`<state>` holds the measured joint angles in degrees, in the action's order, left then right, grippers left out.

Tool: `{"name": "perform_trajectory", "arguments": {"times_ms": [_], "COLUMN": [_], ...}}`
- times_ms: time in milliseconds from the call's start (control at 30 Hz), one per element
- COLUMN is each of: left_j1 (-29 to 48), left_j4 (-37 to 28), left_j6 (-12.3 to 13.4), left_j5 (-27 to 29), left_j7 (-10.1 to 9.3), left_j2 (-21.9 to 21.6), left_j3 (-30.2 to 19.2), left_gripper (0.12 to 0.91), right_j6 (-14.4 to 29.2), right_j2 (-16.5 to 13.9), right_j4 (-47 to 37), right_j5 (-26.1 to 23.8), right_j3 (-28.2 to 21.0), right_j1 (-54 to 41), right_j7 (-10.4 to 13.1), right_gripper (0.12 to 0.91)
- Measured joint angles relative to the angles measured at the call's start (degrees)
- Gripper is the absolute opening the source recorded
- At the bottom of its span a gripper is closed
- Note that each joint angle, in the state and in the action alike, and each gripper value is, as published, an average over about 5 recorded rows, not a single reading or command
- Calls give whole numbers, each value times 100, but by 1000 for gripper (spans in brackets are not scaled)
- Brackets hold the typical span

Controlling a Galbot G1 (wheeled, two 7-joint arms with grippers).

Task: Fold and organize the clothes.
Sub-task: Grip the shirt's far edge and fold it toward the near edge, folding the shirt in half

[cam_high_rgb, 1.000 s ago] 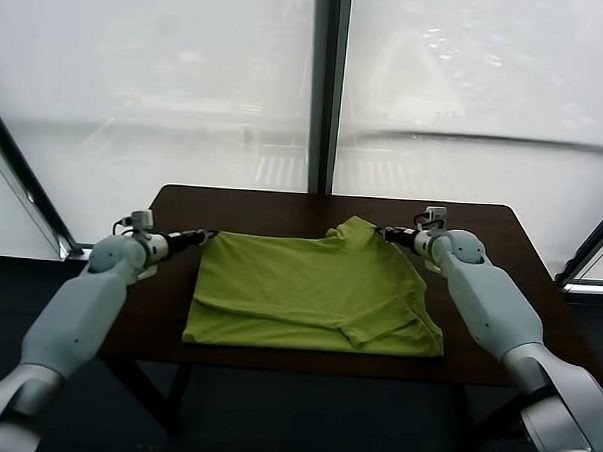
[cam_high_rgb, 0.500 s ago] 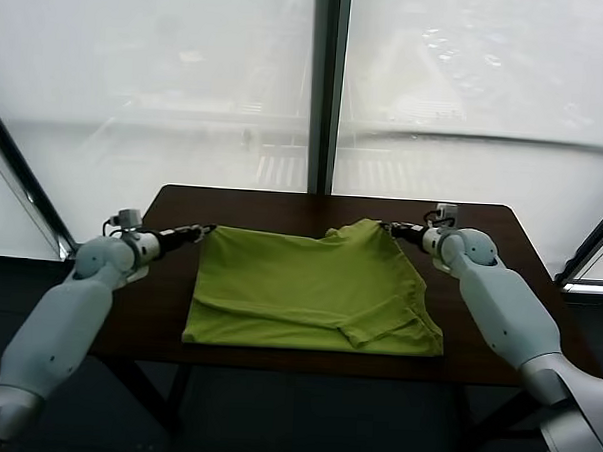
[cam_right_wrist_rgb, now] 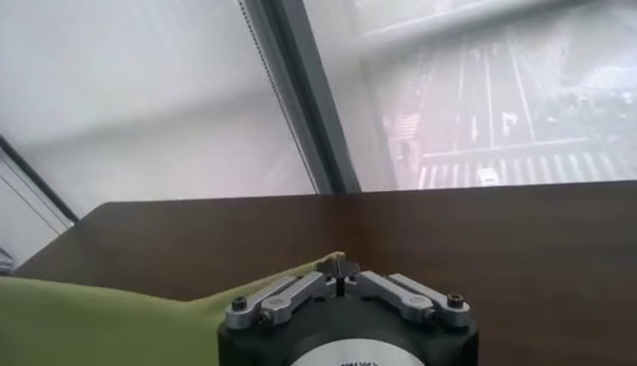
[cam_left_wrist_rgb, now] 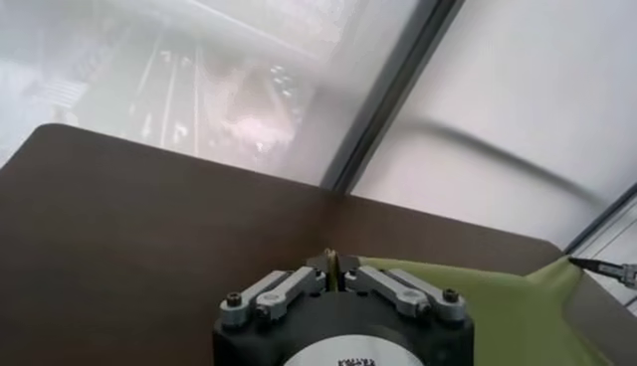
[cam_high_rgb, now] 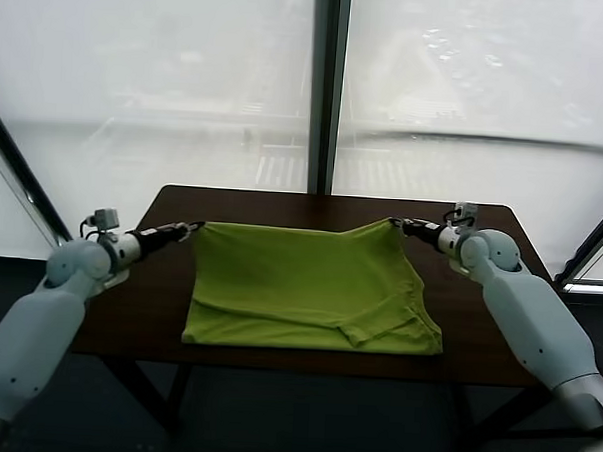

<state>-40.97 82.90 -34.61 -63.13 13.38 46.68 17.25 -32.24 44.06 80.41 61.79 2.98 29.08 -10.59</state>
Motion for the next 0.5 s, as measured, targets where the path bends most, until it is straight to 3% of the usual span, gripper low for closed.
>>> {"name": "perform_trajectory", "arguments": {"times_ms": [500], "left_j1": [-1316], "left_j4": [1155], "left_j6": [-6], "left_j5": [54], "left_j7": [-56], "left_j2": [-70], "left_j3": [627], "left_gripper": [217], "right_j6": [-80], "right_j2": [-968], "right_j4": [1541], "right_j5": [-19], "right_j3": [480], "right_j1": [1597], "right_j7": [175], "right_gripper": [139]}}
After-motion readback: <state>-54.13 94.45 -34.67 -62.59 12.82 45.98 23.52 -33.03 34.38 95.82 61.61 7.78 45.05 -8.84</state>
